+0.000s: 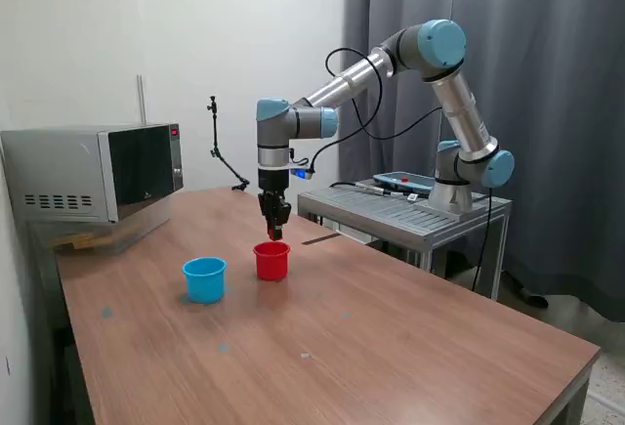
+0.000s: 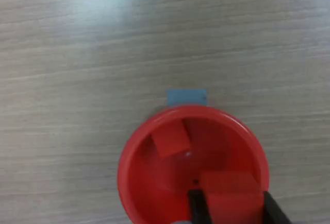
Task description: Place red objects in the red bin, and blue objects in the blue bin.
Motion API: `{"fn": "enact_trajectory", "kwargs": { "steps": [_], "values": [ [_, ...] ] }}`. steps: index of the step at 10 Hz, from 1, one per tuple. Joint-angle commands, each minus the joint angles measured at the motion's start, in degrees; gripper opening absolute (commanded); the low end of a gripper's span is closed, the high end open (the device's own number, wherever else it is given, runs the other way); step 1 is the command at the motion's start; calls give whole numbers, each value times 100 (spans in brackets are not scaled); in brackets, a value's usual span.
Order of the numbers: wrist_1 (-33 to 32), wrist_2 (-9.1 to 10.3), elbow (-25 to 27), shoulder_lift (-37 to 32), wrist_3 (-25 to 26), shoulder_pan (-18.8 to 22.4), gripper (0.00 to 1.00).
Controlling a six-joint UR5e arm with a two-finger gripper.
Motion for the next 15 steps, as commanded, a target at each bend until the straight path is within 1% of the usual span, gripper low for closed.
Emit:
{"fn": "enact_trajectory", "kwargs": {
  "steps": [1, 6, 7, 8, 9, 10, 11, 13, 14, 15],
  "values": [
    [-9, -7, -8, 0, 0, -5, 100],
    [0, -7, -17, -9, 18, 3, 100],
    [35, -50, -35, -87, 18, 47, 100],
    [70, -24, 17, -497, 18, 56, 100],
    [357, 2, 44, -1101, 9, 56, 100],
    [1022, 11, 27, -1708, -34, 135, 100],
    [1507, 2, 62, -2262, -78, 161, 100],
    [2317, 20, 315, -3099, -61, 162, 100],
    [2520, 176, 447, -3407, -61, 214, 100],
    [2862, 352, 457, -3480, -61, 528, 100]
  ]
}}
